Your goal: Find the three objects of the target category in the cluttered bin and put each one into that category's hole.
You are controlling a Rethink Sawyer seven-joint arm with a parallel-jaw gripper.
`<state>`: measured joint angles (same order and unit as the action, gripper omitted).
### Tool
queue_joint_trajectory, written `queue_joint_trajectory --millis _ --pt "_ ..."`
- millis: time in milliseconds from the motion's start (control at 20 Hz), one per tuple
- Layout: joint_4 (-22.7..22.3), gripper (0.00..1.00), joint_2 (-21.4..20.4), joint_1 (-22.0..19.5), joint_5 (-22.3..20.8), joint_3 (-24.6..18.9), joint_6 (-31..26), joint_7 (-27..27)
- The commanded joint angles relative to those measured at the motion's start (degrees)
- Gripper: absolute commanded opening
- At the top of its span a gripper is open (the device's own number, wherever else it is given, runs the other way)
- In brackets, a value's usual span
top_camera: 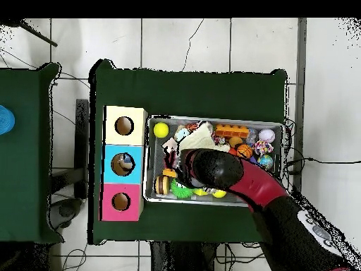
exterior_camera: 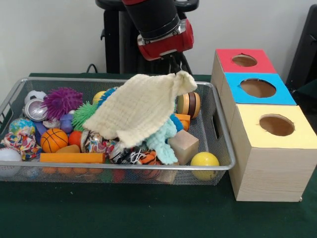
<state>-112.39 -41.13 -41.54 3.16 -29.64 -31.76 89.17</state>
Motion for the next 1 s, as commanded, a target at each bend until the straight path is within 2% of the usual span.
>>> queue_joint_trajectory --millis 50,400,900,1000 --pt "-3.2 0.00 -3.1 2.0 5.2 -1.2 -5.9 10.5" --pt "-5.3 0.00 -7.3 3.5 8.5 -0.7 -7.7 11.0" --pt "-5.2 0.00 -8.3 5.1 10.6 0.8 -8.6 10.0" --pt "-6.3 0.00 -9.7 5.4 11.6 0.6 -8.8 10.4"
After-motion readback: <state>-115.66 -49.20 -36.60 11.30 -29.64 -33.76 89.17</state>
